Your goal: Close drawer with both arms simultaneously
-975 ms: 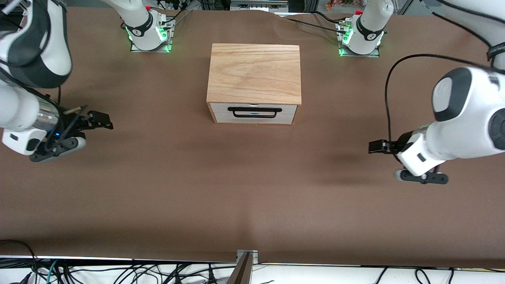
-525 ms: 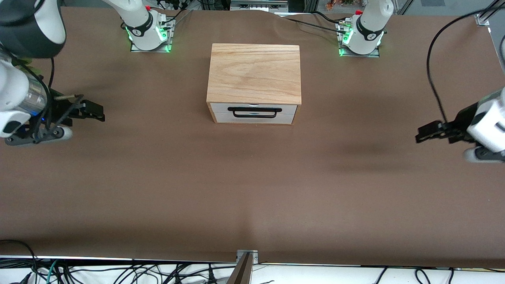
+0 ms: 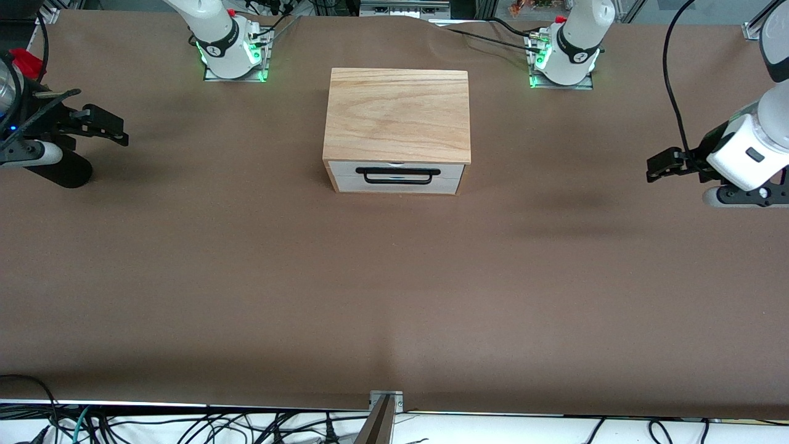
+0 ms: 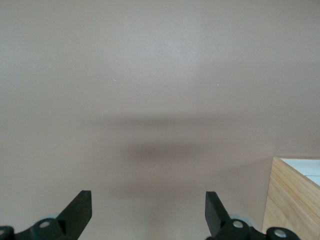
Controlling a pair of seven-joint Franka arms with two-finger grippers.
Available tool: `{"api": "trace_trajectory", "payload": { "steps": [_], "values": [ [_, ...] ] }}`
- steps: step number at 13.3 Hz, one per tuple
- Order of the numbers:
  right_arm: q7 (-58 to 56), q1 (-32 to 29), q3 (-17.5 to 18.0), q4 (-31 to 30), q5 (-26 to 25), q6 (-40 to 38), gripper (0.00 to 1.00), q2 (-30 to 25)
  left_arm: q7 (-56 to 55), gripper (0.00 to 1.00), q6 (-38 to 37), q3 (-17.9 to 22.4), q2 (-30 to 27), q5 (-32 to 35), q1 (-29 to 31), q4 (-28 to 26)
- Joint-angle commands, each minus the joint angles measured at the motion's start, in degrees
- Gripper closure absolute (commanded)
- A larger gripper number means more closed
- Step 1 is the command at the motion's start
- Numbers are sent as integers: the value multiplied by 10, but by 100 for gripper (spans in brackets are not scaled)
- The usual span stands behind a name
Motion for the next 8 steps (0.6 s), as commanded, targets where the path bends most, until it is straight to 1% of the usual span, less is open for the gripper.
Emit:
{"api": "trace_trajectory", "payload": {
  "steps": [1,3,8],
  "values": [
    [-2,-40,47,-7,-18,10,0,-1,2,0,27,0,-31,13,-8,-46],
    [-2,-38,48,-7,-19,9,0,-2,-3,0,48,-2,-69,11,-10,-90],
    [-2,-38,48,-7,-19,5,0,-1,-4,0,43,-3,-58,9,-5,-81]
  ]
}}
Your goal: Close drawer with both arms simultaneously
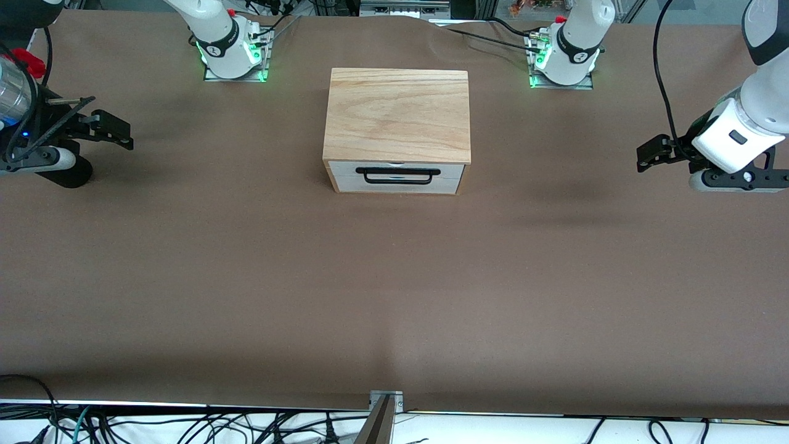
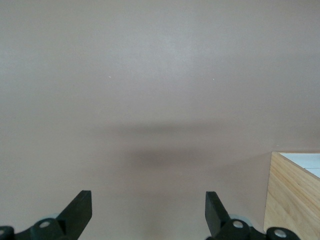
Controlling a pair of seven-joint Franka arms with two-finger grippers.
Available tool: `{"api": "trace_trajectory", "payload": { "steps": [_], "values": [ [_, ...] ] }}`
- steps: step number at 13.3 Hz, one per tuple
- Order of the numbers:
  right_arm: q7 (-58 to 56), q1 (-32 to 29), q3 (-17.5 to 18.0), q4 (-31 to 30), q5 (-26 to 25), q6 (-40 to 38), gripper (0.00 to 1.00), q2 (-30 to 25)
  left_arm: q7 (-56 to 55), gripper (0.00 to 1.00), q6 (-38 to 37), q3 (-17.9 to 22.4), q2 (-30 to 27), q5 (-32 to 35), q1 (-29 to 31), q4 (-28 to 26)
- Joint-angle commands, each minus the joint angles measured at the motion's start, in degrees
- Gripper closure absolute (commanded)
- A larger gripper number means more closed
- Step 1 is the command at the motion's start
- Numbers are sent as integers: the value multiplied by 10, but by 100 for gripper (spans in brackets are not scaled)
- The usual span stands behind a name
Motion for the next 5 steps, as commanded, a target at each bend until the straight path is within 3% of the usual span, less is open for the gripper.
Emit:
{"api": "trace_trajectory", "payload": {
  "steps": [1,5],
  "values": [
    [-2,-12,12,-6,-8,1,0,-8,-3,0,11,-1,-9,9,1,-13],
    [-2,-13,11,-6,-8,2,0,-9,-3,0,11,2,6,10,3,5]
  ]
}}
